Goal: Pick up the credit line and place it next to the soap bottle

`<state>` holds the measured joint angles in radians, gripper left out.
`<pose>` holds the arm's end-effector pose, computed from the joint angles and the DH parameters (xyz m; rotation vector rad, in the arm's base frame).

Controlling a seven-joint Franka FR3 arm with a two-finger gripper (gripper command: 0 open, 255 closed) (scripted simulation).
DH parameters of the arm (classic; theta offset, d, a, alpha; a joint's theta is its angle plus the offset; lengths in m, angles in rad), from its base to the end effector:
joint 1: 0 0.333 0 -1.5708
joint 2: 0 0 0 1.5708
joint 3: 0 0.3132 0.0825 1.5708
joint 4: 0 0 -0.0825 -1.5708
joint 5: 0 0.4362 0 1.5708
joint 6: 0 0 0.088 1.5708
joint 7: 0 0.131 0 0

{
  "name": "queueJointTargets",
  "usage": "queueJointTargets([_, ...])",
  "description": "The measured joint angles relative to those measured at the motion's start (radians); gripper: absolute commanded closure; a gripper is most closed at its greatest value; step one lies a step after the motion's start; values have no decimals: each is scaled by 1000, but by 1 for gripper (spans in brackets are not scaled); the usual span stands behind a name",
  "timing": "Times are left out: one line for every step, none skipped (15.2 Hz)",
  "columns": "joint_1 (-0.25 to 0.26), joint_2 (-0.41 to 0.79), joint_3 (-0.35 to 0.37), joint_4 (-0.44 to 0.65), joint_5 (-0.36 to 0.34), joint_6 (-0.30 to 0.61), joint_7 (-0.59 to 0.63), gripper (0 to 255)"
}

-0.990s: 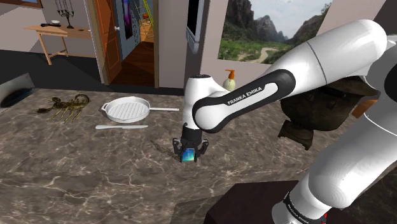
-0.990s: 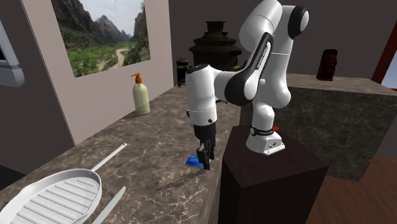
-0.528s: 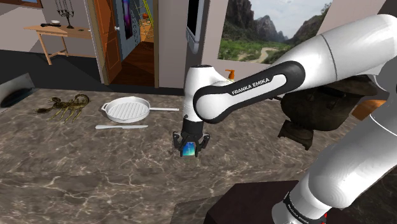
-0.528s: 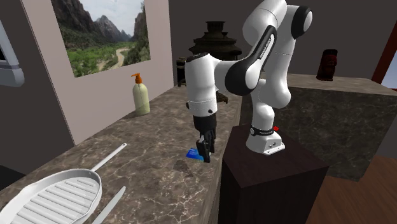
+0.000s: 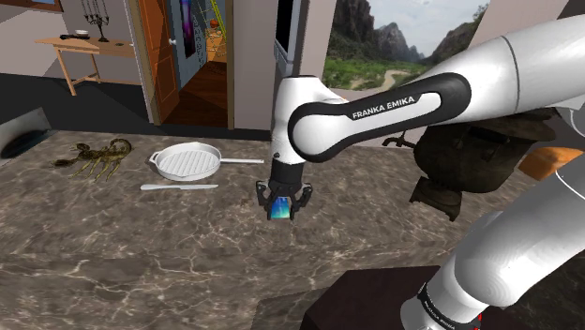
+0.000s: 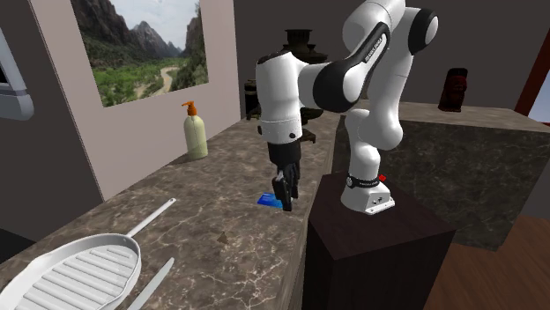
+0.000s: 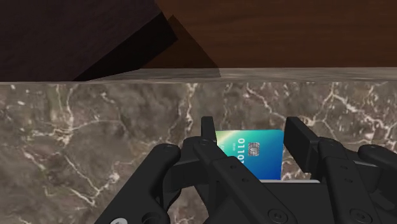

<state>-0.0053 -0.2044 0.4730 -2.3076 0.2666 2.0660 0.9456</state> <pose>0.4564 0.2503 0.3608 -2.9163 0.9384 0.1984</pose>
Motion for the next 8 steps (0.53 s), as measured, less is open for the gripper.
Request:
queueJointTargets([0, -4, -2, 9, 0, -13, 1, 255])
queueJointTargets([0, -13, -3, 16, 2, -28, 1, 255])
queueJointTargets([0, -18, -5, 27, 2, -44, 3, 255])
queueJointTargets([0, -24, -7, 36, 2, -58, 3, 255])
queueJointTargets([-1, -27, -9, 47, 1, -72, 4, 255])
queueJointTargets([-2, -32, -11, 55, 1, -85, 4, 255])
queueJointTargets([-2, -34, -11, 67, 1, -99, 7, 255])
queueJointTargets([-2, -39, -14, 75, 1, -112, 7, 255])
